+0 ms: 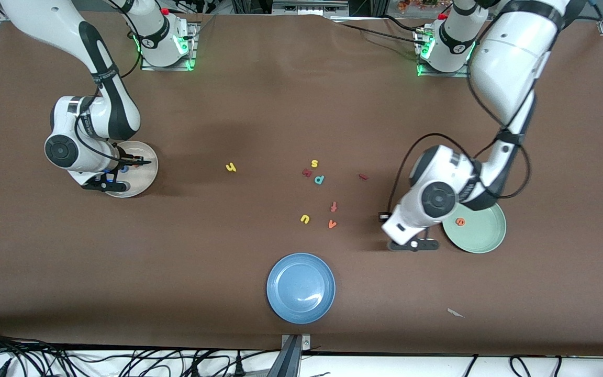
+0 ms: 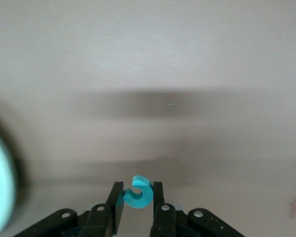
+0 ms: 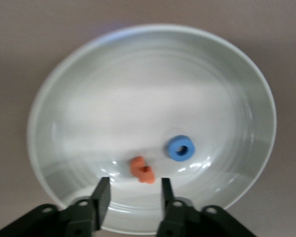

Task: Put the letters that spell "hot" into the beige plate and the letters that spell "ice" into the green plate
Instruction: 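Drop the f on the white plate while the left gripper drops c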

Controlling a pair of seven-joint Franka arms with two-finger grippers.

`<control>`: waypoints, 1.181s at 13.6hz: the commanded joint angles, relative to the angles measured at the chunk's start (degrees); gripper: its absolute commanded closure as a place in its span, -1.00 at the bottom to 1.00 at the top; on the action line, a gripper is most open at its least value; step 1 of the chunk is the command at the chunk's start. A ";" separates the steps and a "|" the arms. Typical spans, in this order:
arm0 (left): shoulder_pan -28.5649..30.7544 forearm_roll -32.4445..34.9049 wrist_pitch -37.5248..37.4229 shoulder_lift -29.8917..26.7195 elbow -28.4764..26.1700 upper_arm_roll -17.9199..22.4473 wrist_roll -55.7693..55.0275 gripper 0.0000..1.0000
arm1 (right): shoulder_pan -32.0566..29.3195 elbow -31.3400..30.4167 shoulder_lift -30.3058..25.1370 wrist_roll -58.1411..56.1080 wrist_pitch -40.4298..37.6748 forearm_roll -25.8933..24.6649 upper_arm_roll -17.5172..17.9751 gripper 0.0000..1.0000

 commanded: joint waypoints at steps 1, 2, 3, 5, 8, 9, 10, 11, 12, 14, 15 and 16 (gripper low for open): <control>3.63 -0.33 -1.97 -5.02 -3.91 -0.13 6.02 0.81 | 0.18 1.40 -3.33 2.30 -2.91 0.48 4.22 -1.00; 4.86 -0.33 -2.06 -6.17 -5.05 -0.13 9.17 0.81 | 0.18 3.15 -3.60 4.14 -5.54 0.48 6.68 -1.00; 6.61 -0.33 -1.98 -7.22 -6.36 -0.05 11.81 0.81 | 0.18 5.26 -3.69 3.90 -8.09 0.39 9.66 -1.00; 9.25 -0.33 -1.98 -9.16 -8.04 -0.13 14.19 0.85 | 0.09 7.47 -3.25 2.15 -9.17 0.22 14.76 -1.00; 11.46 2.02 -1.10 -9.87 -10.41 -0.05 16.85 0.84 | 1.22 9.93 -1.32 1.08 -9.08 0.13 19.09 -0.98; 11.64 3.60 -1.01 -9.96 -10.59 -0.05 16.85 0.84 | 1.67 10.72 -0.27 0.82 -9.17 0.04 19.18 -0.98; 12.77 4.14 -0.92 -9.96 -11.12 -0.05 16.85 0.84 | 1.76 10.90 0.87 0.21 -8.47 -0.05 19.36 -0.98; 13.39 4.24 -0.14 -9.96 -11.56 -0.05 16.93 0.84 | 2.37 10.82 1.84 0.11 -6.64 -0.05 19.45 -0.98; 13.66 4.32 1.18 -9.96 -12.61 -0.05 16.93 0.84 | 2.98 10.55 2.46 0.11 -3.66 -0.05 19.45 -0.98; 15.15 4.67 6.08 -10.13 -15.76 -0.05 16.93 0.84 | 4.82 10.03 3.60 1.68 -0.74 0.39 20.67 -0.98; 15.85 5.02 9.16 -10.39 -17.78 -0.05 17.02 0.84 | 6.05 9.68 4.13 3.18 0.49 0.39 20.68 -0.98; 16.38 6.68 11.62 -10.31 -19.46 -0.05 17.02 0.84 | 6.50 9.50 4.74 3.71 1.80 0.39 20.68 -0.98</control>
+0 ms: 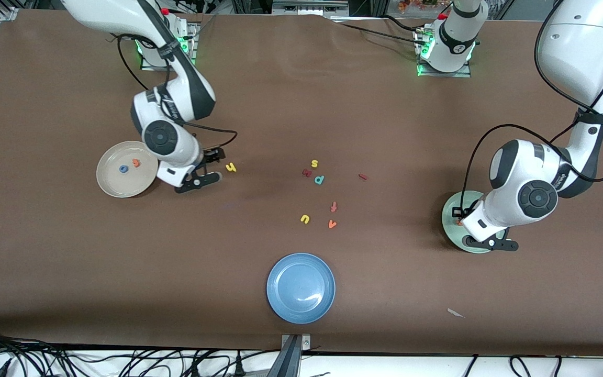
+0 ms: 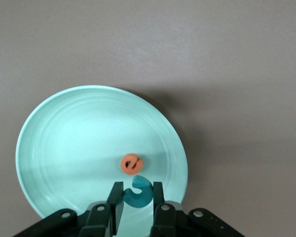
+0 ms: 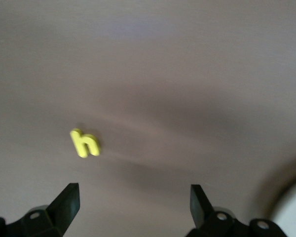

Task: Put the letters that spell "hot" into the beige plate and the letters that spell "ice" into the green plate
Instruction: 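Drop the f on the white plate while the left gripper drops c, then grasp the yellow h with the right gripper while the left gripper reaches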

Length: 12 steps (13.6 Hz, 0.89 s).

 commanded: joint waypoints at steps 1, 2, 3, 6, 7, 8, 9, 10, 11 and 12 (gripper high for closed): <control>2.79 4.70 6.59 -2.47 -6.82 -0.29 0.90 0.84 | 1.86 -0.16 1.77 1.53 3.21 0.25 0.29 -0.98; 3.58 5.93 6.86 -2.39 -7.18 -0.38 1.07 0.78 | 1.95 -1.39 1.87 1.53 5.49 0.16 0.29 -0.98; 3.76 6.99 6.87 -2.30 -7.27 -0.30 1.08 0.70 | 1.95 -3.05 1.87 1.35 8.47 -0.19 0.29 -0.87; 3.94 7.79 6.26 -2.12 -6.83 -0.38 3.53 -1.00 | 2.21 -5.35 2.74 0.65 15.08 -0.54 0.29 -0.71; 3.77 7.79 5.99 -2.47 -6.48 -0.56 3.36 -1.00 | 3.00 -5.35 3.01 0.74 15.09 -0.54 0.29 -0.51; 3.33 7.44 5.12 -2.91 -6.13 -0.73 2.75 -1.00 | 3.09 -5.35 3.18 0.82 15.18 -0.54 0.20 -0.51; 2.98 6.66 3.89 -3.26 -5.78 -0.99 2.14 -1.00 | 3.18 -5.35 3.36 1.00 15.18 -0.54 0.29 -0.51; 3.15 6.04 3.01 -3.61 -6.12 -3.35 -0.74 -1.00 | 3.53 -5.35 3.62 1.35 15.26 -0.54 0.29 -0.51; 3.32 5.77 2.30 -3.62 -6.56 -5.89 -6.43 -1.00 | 4.40 -5.35 3.89 1.44 15.35 -0.63 0.20 -0.50; 3.15 5.77 2.21 -3.62 -7.52 -8.09 -12.31 -1.00 | 4.59 -5.27 4.06 1.44 16.05 -0.63 0.20 -0.46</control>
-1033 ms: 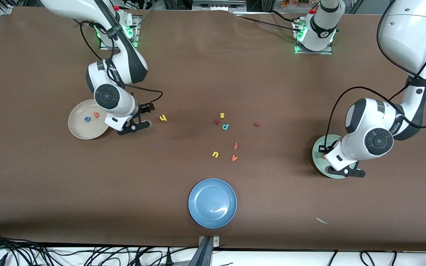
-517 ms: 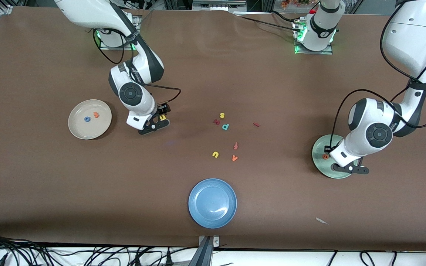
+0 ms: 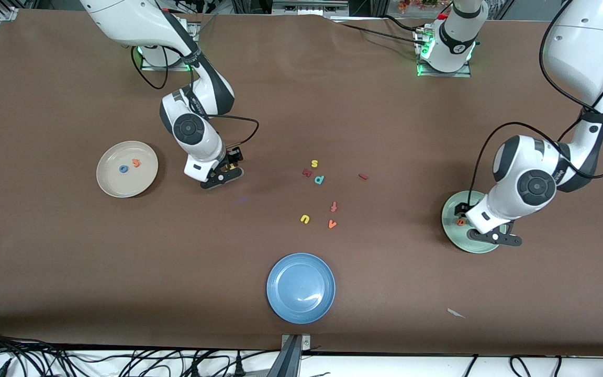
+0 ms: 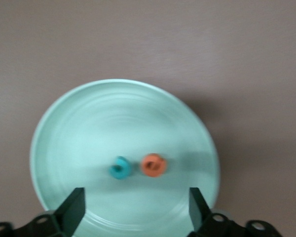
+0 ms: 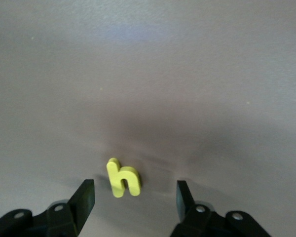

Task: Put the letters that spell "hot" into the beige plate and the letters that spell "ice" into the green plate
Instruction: 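Grasp the yellow h with the right gripper while the left gripper reaches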

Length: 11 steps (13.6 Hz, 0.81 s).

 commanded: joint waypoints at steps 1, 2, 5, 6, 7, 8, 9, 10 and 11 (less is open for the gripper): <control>-0.24 -0.19 -1.42 -1.71 -3.16 -6.08 -12.95 -1.00 | 1.07 -0.46 0.64 0.56 2.32 -0.51 -0.09 -0.46; -0.24 -0.19 -1.42 -1.71 -4.21 -8.02 -17.35 -1.00 | 1.07 -0.47 0.64 0.56 2.41 -0.51 -0.18 -0.45; -0.32 -0.27 -1.16 -1.71 -6.94 -12.94 -28.00 -1.00 | 1.07 -0.64 0.73 0.56 2.41 -0.51 -0.18 -0.22; -0.33 -0.28 -0.99 -1.62 -7.64 -14.52 -31.34 -1.00 | 1.16 -0.64 0.73 0.56 2.50 -0.51 -0.18 -0.07; -0.50 -0.19 -0.81 -1.62 -8.61 -15.76 -34.94 -1.00 | 1.16 -0.64 0.81 0.56 2.76 -0.51 -0.18 0.05; -1.20 -0.01 -0.72 -1.45 -9.23 -16.55 -38.19 -1.00 | 1.07 -0.64 0.82 0.56 2.76 -0.51 -0.18 0.21; -2.51 -0.01 0.06 -1.36 -9.84 -16.56 -41.79 -1.00 | 1.07 -0.64 0.82 0.56 2.76 -0.51 -0.18 0.37; -3.48 -0.01 1.81 -1.27 -10.80 -16.56 -44.79 -1.00 | 1.07 -0.64 0.82 0.56 2.68 -0.51 -0.18 0.50; -4.45 -0.01 4.09 -0.83 -11.68 -16.56 -48.39 -1.00 | 1.07 -0.64 0.82 0.56 2.67 -0.51 -0.27 0.56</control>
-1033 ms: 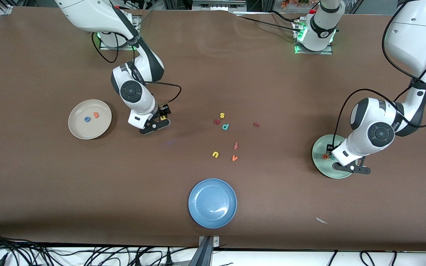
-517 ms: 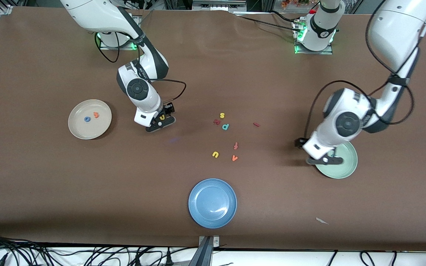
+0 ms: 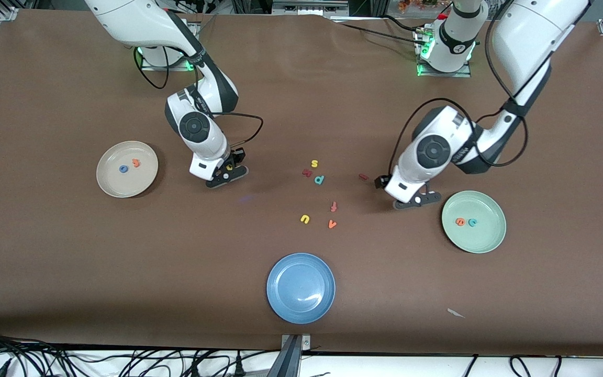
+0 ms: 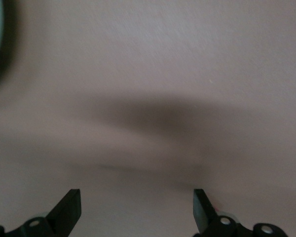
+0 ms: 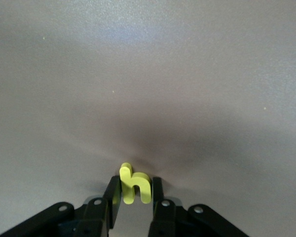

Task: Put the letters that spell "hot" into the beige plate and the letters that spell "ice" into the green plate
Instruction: 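Grasp the yellow h with the right gripper while the left gripper reaches, then drop the h on the white plate while the left gripper approaches pink letter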

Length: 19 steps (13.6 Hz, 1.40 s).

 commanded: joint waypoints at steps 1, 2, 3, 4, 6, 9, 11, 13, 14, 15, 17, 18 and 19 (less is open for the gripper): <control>-2.43 -0.01 4.81 -0.06 -2.77 -0.10 -9.83 -1.00 | 0.35 -0.42 0.18 0.53 1.06 -0.48 -0.02 0.63; -3.22 -0.01 5.26 0.73 -2.60 -0.10 -13.17 -1.00 | 0.26 -0.51 0.18 0.53 1.06 -0.48 -0.10 0.76; -3.49 -0.01 5.27 1.00 -2.42 -0.19 -15.29 -1.00 | 0.26 -0.42 0.00 0.53 0.80 -0.48 -0.10 0.83; -3.76 -0.27 5.44 1.35 -2.33 -0.28 -16.36 -1.00 | 0.26 -0.42 -0.35 0.44 0.54 -0.48 -0.36 0.83; -4.72 -0.27 7.71 2.41 -2.42 -0.19 -18.90 -1.00 | 0.17 -0.16 -2.27 1.14 -1.82 -0.30 -1.50 0.83; -5.60 -0.10 10.10 3.64 -2.25 -0.19 -21.46 -0.99 | 0.17 0.29 -7.80 2.64 -9.99 -0.30 -5.62 0.83; -6.04 0.08 12.19 4.87 -2.16 -0.10 -22.52 -0.96 | 0.17 0.29 -10.79 2.64 -14.82 -0.30 -9.31 0.83; -6.30 0.34 12.56 5.57 -2.16 -0.10 -23.40 -0.91 | 0.17 0.29 -12.03 1.94 -18.61 -0.39 -13.62 0.83; -6.39 0.43 12.56 5.66 -2.07 -0.10 -23.66 -0.87 | 0.17 0.29 -12.04 1.67 -20.02 -0.47 -15.64 0.83; -6.39 0.52 12.56 6.19 -2.07 -0.02 -23.58 -0.79 | 0.17 0.11 -11.95 0.45 -20.47 -0.48 -18.36 0.83; -6.48 0.60 12.56 6.80 -2.07 0.07 -23.58 -0.69 | 0.09 -0.42 -10.99 -1.75 -20.47 -0.48 -21.36 0.82; -6.66 0.60 12.56 6.98 -2.07 0.16 -23.58 -0.64 | 0.00 -0.51 -10.11 -2.19 -20.38 -0.48 -22.07 0.82; -7.27 0.60 12.56 6.98 -2.07 0.42 -23.58 -0.57 | -0.26 -0.68 -9.23 -3.33 -20.21 -0.48 -22.68 0.82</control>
